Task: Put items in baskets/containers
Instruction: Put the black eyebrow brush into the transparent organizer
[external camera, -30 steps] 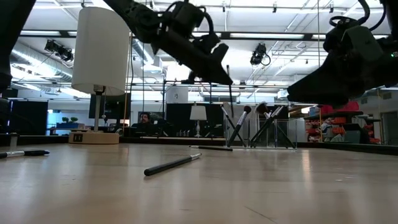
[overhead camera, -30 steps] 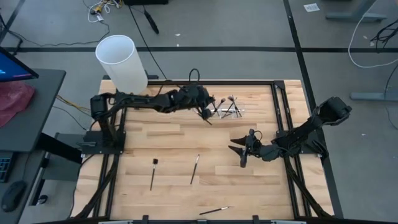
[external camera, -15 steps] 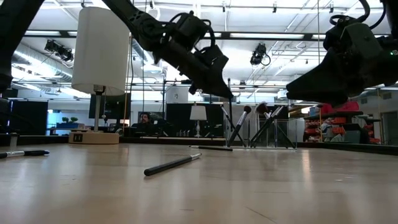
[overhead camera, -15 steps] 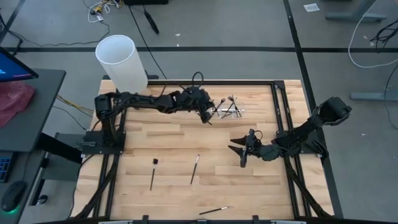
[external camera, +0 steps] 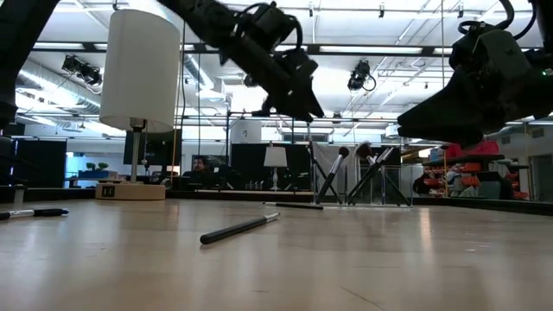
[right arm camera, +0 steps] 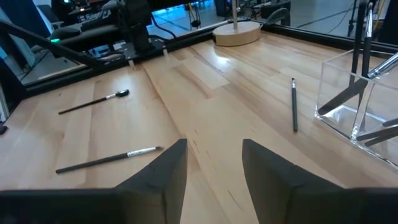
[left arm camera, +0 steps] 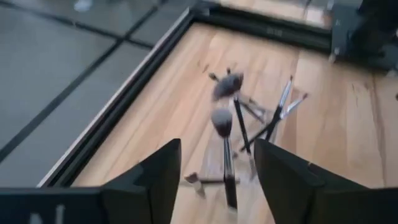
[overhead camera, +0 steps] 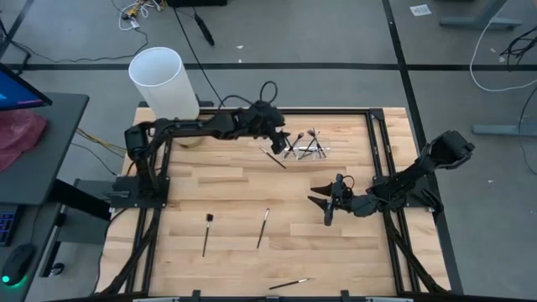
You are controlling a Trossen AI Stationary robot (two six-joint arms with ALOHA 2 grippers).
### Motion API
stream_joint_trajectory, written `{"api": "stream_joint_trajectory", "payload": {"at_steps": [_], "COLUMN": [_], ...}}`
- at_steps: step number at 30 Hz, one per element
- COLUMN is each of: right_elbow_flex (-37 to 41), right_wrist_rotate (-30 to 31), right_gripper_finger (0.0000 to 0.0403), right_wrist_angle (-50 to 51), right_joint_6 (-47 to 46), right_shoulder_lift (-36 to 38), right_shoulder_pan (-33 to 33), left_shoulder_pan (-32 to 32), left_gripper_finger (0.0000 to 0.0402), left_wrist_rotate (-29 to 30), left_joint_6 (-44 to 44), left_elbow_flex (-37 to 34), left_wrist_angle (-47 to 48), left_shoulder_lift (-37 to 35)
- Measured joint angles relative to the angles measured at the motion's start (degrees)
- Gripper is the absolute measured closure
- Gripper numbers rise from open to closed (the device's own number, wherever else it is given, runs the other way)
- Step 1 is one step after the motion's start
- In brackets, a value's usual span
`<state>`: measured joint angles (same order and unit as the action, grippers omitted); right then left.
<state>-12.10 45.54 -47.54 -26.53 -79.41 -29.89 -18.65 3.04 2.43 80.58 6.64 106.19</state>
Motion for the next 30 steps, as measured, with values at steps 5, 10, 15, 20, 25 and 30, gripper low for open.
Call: {"api": "stream_joint_trajectory", "payload": {"at_steps": [5, 10, 15, 20, 25, 30], "right_elbow_flex": [0.00, 0.00, 0.00, 0.00, 0.00, 0.02], "right_wrist_rotate": [-0.01, -0.04, -0.12, -0.82, -1.86, -2.03], "right_gripper_finger": [0.0246, 0.0246, 0.0246, 0.0246, 0.0246, 0.0246], "right_wrist_angle": [0.04, 0.25, 1.86, 4.46, 5.12, 5.09], "right_joint_6": [-0.08, -0.69, -1.82, -4.14, -4.54, -4.50], "right_shoulder_lift": [0.00, -0.01, -0.01, -0.01, -0.03, -0.03], "right_shoulder_pan": [0.00, 0.00, 0.00, 0.00, 0.00, 0.00], "left_shoulder_pan": [0.67, 1.70, 4.65, 11.78, 19.68, 30.17], "left_gripper_finger": [0.0185, 0.0185, 0.0191, 0.0207, 0.0218, 0.0220], "left_wrist_rotate": [-0.07, -0.07, 3.41, 11.95, 14.42, 19.24], "left_joint_6": [-1.97, -3.14, -4.29, -0.93, 7.29, 23.35], "left_elbow_flex": [7.51, 12.08, 13.76, 6.77, -6.37, -18.76], "left_wrist_angle": [9.41, 16.05, 29.44, 36.00, 30.35, 24.14], "left_shoulder_lift": [-0.04, -0.57, -2.49, -4.37, -6.53, -10.14]}}
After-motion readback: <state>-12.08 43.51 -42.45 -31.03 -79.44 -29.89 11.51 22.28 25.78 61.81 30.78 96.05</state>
